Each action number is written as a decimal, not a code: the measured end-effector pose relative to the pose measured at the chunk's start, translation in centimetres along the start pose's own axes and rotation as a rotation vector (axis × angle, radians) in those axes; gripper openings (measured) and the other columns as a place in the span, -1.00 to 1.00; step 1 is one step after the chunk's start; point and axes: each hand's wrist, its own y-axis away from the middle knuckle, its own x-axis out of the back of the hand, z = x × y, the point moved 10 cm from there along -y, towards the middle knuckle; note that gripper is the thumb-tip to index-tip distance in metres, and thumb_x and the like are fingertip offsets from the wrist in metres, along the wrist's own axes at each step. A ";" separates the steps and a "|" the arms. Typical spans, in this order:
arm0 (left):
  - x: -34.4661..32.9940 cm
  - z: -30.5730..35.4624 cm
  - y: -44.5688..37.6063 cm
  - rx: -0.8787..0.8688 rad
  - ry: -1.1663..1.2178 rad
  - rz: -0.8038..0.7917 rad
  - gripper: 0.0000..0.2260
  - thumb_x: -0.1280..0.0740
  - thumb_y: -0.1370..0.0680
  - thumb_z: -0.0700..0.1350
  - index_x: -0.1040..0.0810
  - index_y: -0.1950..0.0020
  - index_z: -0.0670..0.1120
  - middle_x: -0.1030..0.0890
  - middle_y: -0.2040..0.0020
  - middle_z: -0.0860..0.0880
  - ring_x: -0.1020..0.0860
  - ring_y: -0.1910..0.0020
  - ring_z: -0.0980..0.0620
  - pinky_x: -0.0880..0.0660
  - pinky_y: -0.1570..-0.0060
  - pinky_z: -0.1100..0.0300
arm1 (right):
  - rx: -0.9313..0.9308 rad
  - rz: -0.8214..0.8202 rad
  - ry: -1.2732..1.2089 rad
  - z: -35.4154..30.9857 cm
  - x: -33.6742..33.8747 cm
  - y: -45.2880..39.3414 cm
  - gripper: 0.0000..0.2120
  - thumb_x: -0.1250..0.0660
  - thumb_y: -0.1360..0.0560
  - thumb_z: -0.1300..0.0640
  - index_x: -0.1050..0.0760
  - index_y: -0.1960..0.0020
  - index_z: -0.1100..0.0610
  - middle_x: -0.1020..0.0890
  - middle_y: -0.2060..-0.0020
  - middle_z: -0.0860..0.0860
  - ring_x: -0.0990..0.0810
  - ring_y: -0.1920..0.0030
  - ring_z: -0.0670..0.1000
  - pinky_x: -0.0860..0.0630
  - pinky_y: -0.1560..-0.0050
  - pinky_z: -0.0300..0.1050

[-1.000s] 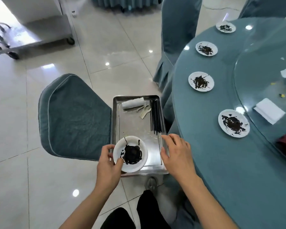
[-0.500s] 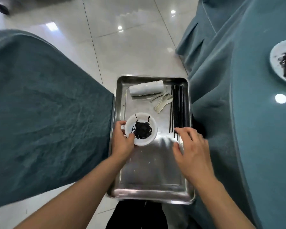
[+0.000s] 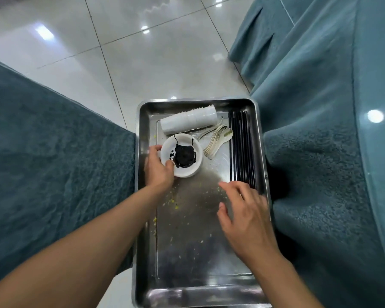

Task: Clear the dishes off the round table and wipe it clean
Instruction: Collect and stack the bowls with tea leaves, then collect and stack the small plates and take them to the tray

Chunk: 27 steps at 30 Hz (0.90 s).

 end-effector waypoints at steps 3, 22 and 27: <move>0.3 0.3 0.4 -0.004 -0.036 -0.045 -0.67 -0.40 -0.57 -0.09 -0.34 -0.19 0.21 -0.57 -0.15 -0.03 -0.58 -0.10 -0.09 -0.59 -0.13 -0.14 | -0.013 -0.003 -0.002 -0.3 1.0 0.2 -0.59 -0.24 -0.57 0.02 -0.39 -0.41 -0.06 -0.47 -0.23 -0.10 -0.47 -0.17 -0.02 -0.38 -0.29 0.08; 6.9 18.7 18.4 -0.535 -0.589 -0.324 -0.64 -0.32 -0.61 -0.07 -0.46 -0.42 -0.03 -0.49 -0.35 -0.10 -0.43 -0.29 -0.15 -0.42 -0.35 -0.12 | -0.170 0.300 0.007 -2.8 20.9 9.1 -0.59 -0.29 -0.51 0.09 -0.45 -0.36 0.03 -0.52 -0.21 0.01 -0.50 -0.15 0.07 -0.42 -0.22 0.08; 6.4 23.7 25.6 -0.726 -0.606 -0.367 -0.67 -0.28 -0.62 -0.04 -0.49 -0.39 0.00 -0.52 -0.29 -0.10 -0.44 -0.29 -0.19 -0.35 -0.32 -0.09 | -0.299 0.354 0.036 0.4 26.0 13.7 -0.61 -0.27 -0.53 0.06 -0.44 -0.35 0.01 -0.51 -0.18 0.01 -0.50 -0.13 0.09 -0.40 -0.18 0.08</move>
